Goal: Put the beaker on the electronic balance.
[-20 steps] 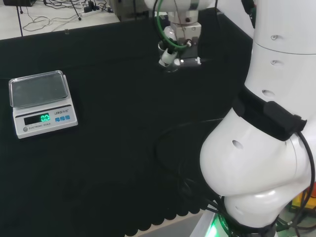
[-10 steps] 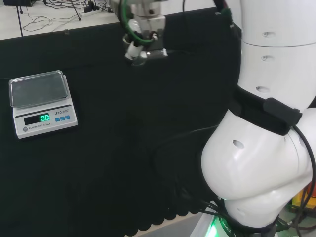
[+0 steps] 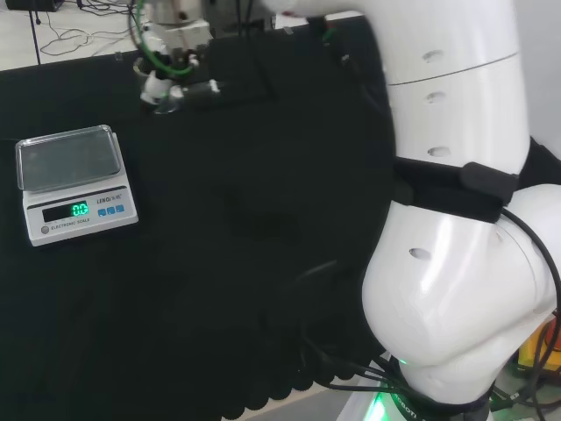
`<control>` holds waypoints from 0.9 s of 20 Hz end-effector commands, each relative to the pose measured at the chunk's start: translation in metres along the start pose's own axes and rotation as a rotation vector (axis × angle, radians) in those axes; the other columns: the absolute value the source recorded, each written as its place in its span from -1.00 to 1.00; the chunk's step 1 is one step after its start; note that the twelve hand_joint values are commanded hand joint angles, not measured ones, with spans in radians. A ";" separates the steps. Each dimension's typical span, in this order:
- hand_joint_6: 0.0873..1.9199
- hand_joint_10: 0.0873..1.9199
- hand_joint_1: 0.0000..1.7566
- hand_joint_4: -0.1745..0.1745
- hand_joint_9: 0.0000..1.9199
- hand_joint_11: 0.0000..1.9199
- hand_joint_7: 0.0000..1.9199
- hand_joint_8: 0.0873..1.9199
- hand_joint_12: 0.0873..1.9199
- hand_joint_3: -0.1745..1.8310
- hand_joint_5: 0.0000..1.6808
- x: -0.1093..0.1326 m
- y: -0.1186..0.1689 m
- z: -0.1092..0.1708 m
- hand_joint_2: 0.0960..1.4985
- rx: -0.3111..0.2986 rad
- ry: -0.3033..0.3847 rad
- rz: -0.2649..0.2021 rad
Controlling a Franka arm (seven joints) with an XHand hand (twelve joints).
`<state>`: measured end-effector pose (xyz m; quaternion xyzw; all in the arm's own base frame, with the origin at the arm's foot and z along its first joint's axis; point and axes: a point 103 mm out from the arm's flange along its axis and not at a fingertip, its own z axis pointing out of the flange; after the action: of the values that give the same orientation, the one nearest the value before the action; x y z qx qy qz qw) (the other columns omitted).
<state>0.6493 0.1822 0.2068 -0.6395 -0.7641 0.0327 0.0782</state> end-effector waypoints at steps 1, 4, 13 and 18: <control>0.51 0.34 0.31 0.19 0.02 0.25 -0.22 0.56 -0.12 -0.22 -0.08 0.140 0.008 0.052 0.22 0.127 0.007 -0.219; 0.50 0.34 0.31 0.19 0.02 0.25 -0.21 0.56 -0.12 -0.21 -0.08 0.154 0.005 0.062 0.22 0.142 0.009 -0.252; 0.49 0.33 0.32 0.19 0.02 0.24 -0.21 0.56 -0.12 -0.20 -0.06 0.161 -0.003 0.075 0.20 0.172 0.035 -0.279; 0.09 0.06 0.31 -0.27 -0.10 0.02 -0.48 0.30 0.06 0.12 -0.66 0.154 -0.003 0.076 -0.30 0.258 0.037 -0.297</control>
<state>0.6082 0.3407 0.1468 -0.5203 -0.8372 0.0794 0.1485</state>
